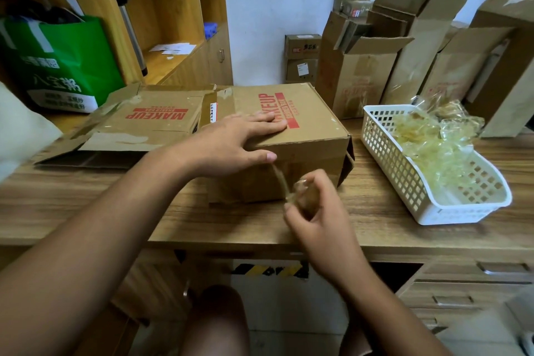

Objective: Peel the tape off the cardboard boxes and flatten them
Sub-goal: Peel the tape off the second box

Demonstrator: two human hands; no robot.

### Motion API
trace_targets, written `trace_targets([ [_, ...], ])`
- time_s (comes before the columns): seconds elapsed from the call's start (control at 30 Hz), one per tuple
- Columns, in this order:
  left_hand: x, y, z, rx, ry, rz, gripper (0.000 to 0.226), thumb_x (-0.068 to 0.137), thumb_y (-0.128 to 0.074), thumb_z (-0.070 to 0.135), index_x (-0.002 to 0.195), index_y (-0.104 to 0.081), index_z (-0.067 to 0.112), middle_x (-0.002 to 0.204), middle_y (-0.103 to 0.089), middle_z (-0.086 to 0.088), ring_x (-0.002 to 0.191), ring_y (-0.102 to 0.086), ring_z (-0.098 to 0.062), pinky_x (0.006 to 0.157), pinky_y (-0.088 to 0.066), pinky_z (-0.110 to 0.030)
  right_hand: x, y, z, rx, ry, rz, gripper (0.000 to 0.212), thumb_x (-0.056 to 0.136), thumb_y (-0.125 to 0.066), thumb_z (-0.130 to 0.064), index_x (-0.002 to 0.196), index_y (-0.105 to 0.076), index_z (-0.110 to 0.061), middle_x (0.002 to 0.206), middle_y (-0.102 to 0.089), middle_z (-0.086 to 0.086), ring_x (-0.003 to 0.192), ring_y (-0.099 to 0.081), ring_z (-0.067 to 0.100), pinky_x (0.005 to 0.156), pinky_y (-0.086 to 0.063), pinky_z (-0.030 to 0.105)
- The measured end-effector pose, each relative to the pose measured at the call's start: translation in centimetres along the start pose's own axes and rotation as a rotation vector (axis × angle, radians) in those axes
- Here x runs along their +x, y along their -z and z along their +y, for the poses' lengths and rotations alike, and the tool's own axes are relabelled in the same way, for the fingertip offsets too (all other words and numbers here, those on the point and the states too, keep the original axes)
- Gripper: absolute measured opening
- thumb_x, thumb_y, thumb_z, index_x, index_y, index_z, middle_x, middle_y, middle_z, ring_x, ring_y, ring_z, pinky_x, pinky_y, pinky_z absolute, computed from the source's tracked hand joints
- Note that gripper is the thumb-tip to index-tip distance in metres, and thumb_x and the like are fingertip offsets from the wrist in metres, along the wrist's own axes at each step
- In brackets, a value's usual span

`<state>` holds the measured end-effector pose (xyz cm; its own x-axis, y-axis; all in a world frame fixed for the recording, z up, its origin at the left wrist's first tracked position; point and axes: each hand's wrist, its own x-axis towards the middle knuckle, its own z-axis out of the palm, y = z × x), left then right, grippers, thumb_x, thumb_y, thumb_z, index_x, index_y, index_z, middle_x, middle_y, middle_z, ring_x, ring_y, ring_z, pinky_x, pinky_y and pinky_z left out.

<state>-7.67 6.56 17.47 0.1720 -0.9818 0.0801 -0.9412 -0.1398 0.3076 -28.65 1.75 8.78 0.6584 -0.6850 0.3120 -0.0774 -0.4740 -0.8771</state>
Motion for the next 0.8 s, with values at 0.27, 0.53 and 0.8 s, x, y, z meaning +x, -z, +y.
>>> trace_targets([
  [0.27,-0.1,0.0,0.4,0.012,0.023,0.007,0.063,0.094,-0.058,0.053,0.150,-0.028,0.055,0.162,-0.018,0.025,0.150,-0.014,-0.007,0.123,-0.015,-0.040,1.9,4.9,2.3,0.502,-0.243,-0.260,0.030,0.087,-0.059,-0.016,0.112,-0.072,-0.027,0.113,-0.074,0.008,0.112,-0.069,0.030,0.095,-0.056,0.037],
  [0.53,-0.3,0.0,0.4,0.003,0.031,-0.006,0.064,0.094,-0.058,0.054,0.149,-0.026,0.058,0.161,-0.017,0.027,0.150,-0.014,-0.007,0.122,-0.016,-0.042,1.9,7.4,2.6,0.283,-0.091,-0.373,0.033,0.100,-0.061,-0.016,0.127,-0.070,-0.033,0.131,-0.069,-0.009,0.130,-0.058,0.007,0.108,-0.045,0.026],
  [0.8,-0.3,0.1,0.6,0.005,0.034,-0.015,0.065,0.094,-0.058,0.054,0.150,-0.025,0.057,0.161,-0.017,0.027,0.150,-0.015,-0.008,0.121,-0.016,-0.042,1.8,7.1,2.2,0.087,-0.009,-0.265,0.018,0.084,-0.077,-0.024,0.099,-0.080,-0.034,0.098,-0.078,-0.013,0.095,-0.070,0.002,0.082,-0.050,0.013],
])
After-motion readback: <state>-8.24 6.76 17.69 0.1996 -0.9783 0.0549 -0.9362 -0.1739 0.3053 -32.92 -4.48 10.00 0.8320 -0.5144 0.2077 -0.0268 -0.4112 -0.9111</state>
